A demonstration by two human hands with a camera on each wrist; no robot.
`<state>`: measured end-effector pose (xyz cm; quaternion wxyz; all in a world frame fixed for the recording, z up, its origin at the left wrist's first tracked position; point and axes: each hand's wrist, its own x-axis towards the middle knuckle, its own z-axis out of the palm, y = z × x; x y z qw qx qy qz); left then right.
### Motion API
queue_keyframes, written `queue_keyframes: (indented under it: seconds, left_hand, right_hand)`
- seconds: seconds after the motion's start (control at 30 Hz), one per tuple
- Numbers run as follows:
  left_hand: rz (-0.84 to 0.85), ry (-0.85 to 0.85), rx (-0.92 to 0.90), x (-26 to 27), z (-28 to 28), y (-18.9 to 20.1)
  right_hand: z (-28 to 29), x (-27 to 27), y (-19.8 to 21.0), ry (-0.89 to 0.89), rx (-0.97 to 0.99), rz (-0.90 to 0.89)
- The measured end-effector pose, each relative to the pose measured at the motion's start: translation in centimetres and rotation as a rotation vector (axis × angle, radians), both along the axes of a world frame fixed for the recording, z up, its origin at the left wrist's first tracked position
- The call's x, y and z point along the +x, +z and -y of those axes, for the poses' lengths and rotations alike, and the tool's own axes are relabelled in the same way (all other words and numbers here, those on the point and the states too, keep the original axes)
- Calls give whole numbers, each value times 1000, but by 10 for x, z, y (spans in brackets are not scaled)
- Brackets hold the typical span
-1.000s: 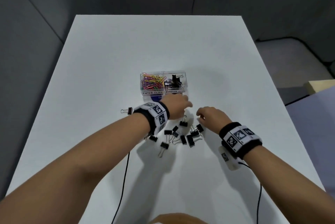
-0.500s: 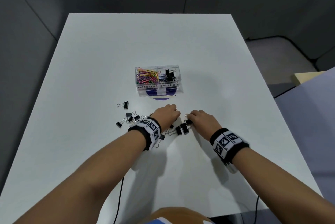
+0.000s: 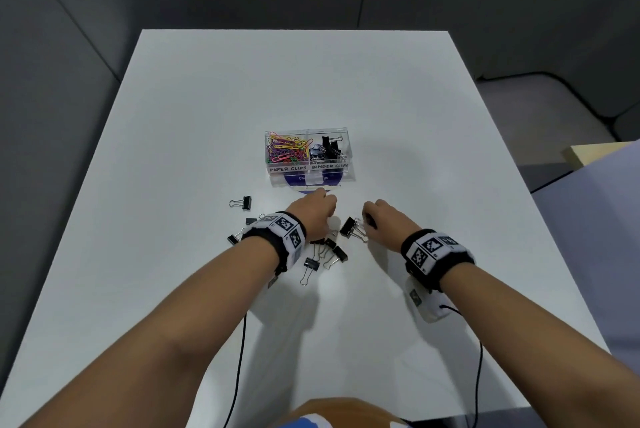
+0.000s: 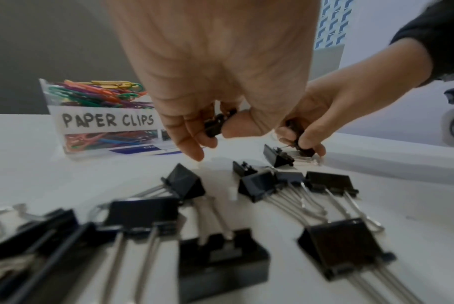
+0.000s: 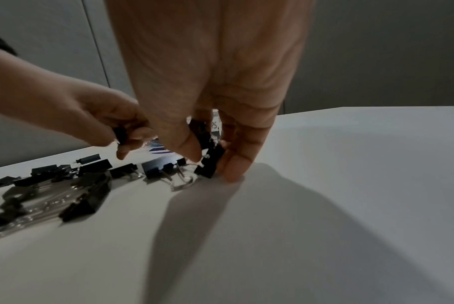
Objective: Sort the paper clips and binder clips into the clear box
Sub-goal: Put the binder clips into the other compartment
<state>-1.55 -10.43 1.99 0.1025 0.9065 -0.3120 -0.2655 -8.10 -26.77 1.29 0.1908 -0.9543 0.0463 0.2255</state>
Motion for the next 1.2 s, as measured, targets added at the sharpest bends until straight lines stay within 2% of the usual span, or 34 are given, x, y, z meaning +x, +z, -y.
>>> queue_keyframes:
  seconds: [0.13, 0.3, 0.5, 0.77, 0.9, 1.07, 1.2]
  left_hand:
    - [20, 34, 14, 8, -16, 1]
    - [-66, 25, 30, 7, -28, -4]
    - [-33, 16, 29, -6, -18, -13]
    - [3, 1, 8, -11, -7, -10]
    - [-37, -47, 88, -13, -12, -9]
    - [-106, 72, 52, -16, -11, -12]
    - [-98, 89, 59, -15, -9, -11]
  right_hand:
    - [2, 4, 3, -132, -17, 0]
    - [3, 7, 6, -219, 1, 21]
    - [-10, 5, 2, -138, 29, -14]
    - [-12, -2, 12, -148, 27, -26]
    - [-11, -6, 7, -164, 7, -6]
    - [-20, -10, 1, -123, 17, 23]
    - [-26, -8, 0, -114, -31, 66]
